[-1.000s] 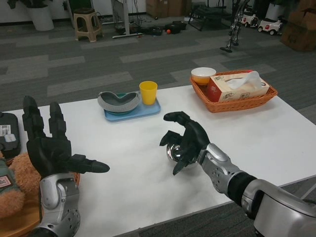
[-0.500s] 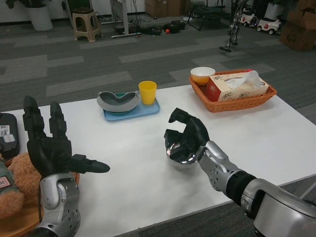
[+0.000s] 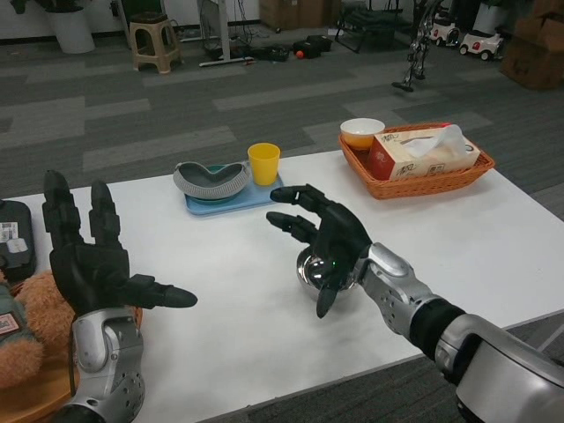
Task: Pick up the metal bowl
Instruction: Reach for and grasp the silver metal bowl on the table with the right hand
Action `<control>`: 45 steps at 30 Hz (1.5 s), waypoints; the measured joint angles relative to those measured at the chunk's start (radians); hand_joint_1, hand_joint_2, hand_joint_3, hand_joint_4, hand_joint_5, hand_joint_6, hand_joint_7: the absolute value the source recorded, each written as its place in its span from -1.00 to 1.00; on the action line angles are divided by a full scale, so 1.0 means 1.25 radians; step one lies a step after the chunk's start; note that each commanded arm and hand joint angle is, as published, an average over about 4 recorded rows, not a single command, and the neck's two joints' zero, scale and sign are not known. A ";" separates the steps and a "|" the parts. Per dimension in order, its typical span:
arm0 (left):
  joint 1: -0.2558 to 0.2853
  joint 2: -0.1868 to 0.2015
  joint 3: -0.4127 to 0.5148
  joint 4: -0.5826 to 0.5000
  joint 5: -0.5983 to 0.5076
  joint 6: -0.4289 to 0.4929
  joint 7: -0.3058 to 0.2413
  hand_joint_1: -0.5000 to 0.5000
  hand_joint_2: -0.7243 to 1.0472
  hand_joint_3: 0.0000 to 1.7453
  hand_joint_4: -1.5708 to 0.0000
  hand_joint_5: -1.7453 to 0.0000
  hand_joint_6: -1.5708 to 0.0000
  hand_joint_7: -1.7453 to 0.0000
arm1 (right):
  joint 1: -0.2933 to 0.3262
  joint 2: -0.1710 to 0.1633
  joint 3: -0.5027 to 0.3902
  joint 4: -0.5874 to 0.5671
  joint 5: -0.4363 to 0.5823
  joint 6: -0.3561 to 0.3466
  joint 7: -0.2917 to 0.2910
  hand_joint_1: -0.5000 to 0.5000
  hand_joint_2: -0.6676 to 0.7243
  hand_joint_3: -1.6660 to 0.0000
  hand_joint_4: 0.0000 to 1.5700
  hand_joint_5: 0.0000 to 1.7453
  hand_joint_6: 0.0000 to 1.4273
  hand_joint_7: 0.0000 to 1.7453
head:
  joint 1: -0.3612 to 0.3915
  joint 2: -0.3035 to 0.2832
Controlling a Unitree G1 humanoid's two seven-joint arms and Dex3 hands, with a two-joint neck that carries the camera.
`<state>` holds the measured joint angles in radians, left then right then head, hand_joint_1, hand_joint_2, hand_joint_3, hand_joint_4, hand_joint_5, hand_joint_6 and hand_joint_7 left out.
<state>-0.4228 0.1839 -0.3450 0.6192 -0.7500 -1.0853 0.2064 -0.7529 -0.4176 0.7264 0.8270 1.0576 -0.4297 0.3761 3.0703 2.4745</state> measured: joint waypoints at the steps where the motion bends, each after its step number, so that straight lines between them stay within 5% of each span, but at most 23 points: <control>1: 0.000 0.000 0.000 0.000 0.000 0.000 0.000 -0.96 -1.00 -1.00 1.00 1.00 1.00 1.00 | 0.000 0.004 -0.026 -0.004 -0.052 0.000 -0.002 -0.92 0.91 0.95 -1.00 -0.78 -1.00 0.04 | 0.000 0.000; 11: 0.000 -0.003 -0.001 0.000 0.000 0.000 0.000 -0.96 -1.00 -1.00 1.00 1.00 1.00 1.00 | 0.011 0.034 -0.231 -0.155 -0.636 0.041 -0.084 -0.92 1.00 1.00 -1.00 -0.78 -1.00 0.20 | -0.014 -0.002; 21: 0.000 -0.007 -0.002 0.000 0.000 0.000 0.000 -0.96 -1.00 -1.00 1.00 1.00 1.00 1.00 | 0.019 0.056 -0.274 -0.318 -1.218 0.207 -0.117 -0.92 1.00 1.00 -1.00 -0.83 -1.00 0.20 | 0.006 0.017; 27: 0.000 -0.005 0.003 0.000 0.000 0.000 0.000 -0.96 -1.00 -0.98 1.00 1.00 1.00 1.00 | 0.018 0.075 -0.281 -0.326 -1.572 0.339 -0.147 -0.92 1.00 1.00 -1.00 -0.78 -1.00 0.28 | 0.008 0.022; 31: 0.003 -0.002 0.010 -0.001 0.000 0.000 0.000 -0.96 -1.00 -1.00 1.00 1.00 1.00 1.00 | 0.005 0.079 -0.286 -0.237 -1.642 0.385 -0.170 -0.92 1.00 1.00 -1.00 -0.78 -1.00 0.32 | 0.005 0.025; 45: 0.006 -0.001 0.010 -0.003 0.000 0.000 0.000 -0.96 -1.00 -1.00 1.00 1.00 1.00 1.00 | -0.043 0.090 -0.292 -0.016 -1.643 0.397 -0.202 -0.92 1.00 1.00 -1.00 -0.89 -1.00 0.44 | -0.005 0.029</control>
<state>-0.4154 0.1821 -0.3329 0.6155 -0.7502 -1.0851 0.2061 -0.8068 -0.3053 0.3617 0.8067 -0.9964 0.0668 0.1230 3.0640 2.5102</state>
